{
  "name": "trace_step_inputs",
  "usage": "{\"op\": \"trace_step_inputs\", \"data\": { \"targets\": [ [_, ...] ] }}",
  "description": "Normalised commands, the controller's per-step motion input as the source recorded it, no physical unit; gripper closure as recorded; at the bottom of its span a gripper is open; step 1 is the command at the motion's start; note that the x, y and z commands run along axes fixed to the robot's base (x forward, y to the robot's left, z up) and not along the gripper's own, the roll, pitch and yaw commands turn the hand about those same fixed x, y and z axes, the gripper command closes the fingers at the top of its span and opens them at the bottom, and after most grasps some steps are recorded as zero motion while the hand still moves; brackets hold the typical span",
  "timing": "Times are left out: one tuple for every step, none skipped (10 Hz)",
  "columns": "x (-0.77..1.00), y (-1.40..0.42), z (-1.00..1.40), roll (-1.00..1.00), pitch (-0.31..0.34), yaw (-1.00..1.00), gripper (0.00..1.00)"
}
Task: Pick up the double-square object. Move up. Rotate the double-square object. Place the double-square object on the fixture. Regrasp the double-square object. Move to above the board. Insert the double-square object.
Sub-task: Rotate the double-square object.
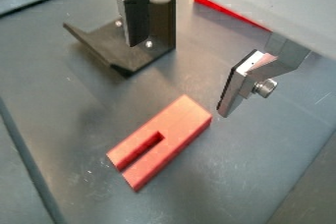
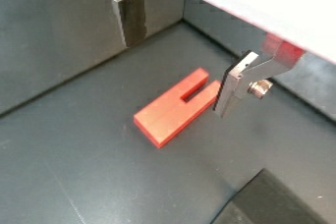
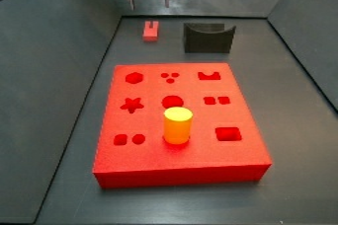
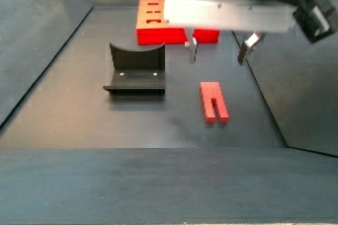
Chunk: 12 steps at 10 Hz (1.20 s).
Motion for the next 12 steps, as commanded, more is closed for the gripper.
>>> {"op": "trace_step_inputs", "data": {
  "targets": [
    [0.0, 0.0, 0.0, 0.0, 0.0, 1.0, 0.0],
    [0.0, 0.0, -0.13, 0.0, 0.0, 1.0, 0.0],
    [0.01, 0.0, -0.27, 0.0, 0.0, 1.0, 0.0],
    [0.04, 0.01, -0.23, 0.0, -0.001, 1.0, 0.0],
    [0.04, 0.01, -0.16, 0.0, -0.001, 1.0, 0.0],
    [0.03, 0.01, -0.1, 0.0, -0.001, 1.0, 0.0],
    [0.03, 0.01, -0.06, 0.0, -0.001, 1.0, 0.0],
    [0.03, 0.01, -0.06, 0.0, -0.001, 1.0, 0.0],
    [0.03, 0.01, -0.06, 0.0, -0.001, 1.0, 0.0],
    [0.03, 0.01, -0.06, 0.0, -0.001, 1.0, 0.0],
    [0.03, 0.01, -0.05, 0.0, -0.001, 1.0, 0.0],
    [0.03, 0.01, -0.05, 0.0, -0.001, 1.0, 0.0]
  ]
}}
